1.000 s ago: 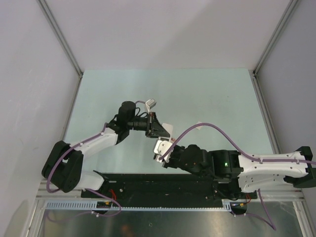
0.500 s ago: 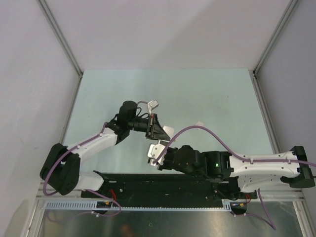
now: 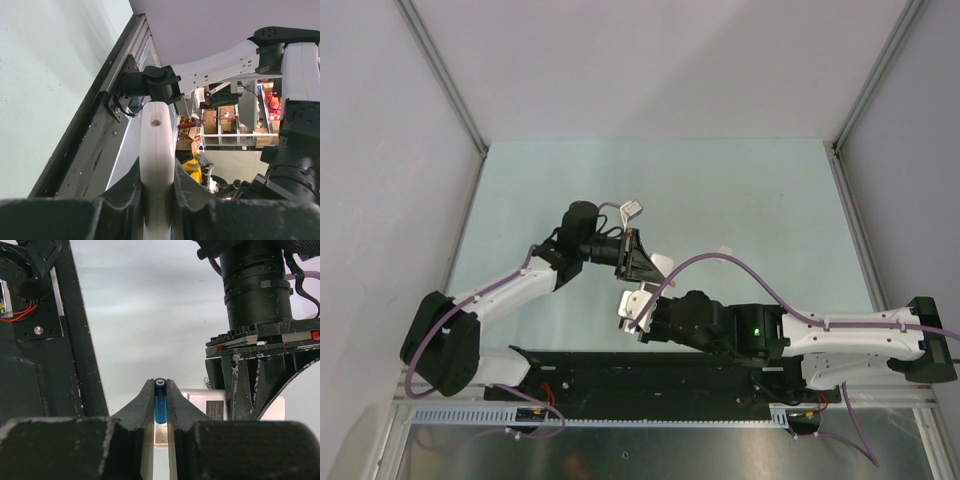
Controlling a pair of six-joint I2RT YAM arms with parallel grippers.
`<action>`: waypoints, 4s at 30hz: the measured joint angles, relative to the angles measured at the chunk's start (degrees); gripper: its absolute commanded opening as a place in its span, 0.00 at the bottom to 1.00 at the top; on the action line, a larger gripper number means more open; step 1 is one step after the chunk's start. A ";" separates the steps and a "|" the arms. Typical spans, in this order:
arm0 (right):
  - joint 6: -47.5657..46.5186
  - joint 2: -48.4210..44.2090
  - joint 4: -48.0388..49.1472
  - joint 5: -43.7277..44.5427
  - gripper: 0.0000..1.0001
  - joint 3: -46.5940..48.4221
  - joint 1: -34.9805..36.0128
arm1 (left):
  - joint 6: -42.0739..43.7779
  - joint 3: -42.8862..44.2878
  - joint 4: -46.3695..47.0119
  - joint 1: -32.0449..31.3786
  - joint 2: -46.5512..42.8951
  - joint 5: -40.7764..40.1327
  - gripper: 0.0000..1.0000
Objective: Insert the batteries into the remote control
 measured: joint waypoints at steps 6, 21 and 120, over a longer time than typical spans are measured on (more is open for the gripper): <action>-0.24 0.00 -0.02 -0.39 0.00 -0.02 -0.74 | 0.39 0.35 -1.29 -0.02 -0.63 -0.02 0.00; 0.83 0.00 0.66 -1.16 0.00 -1.40 -1.16 | 0.96 0.66 -2.10 -0.11 -2.08 -0.20 0.00; -0.20 7.61 -9.01 8.04 0.10 5.73 0.20 | 3.82 1.51 -5.66 3.41 -5.44 -4.61 0.00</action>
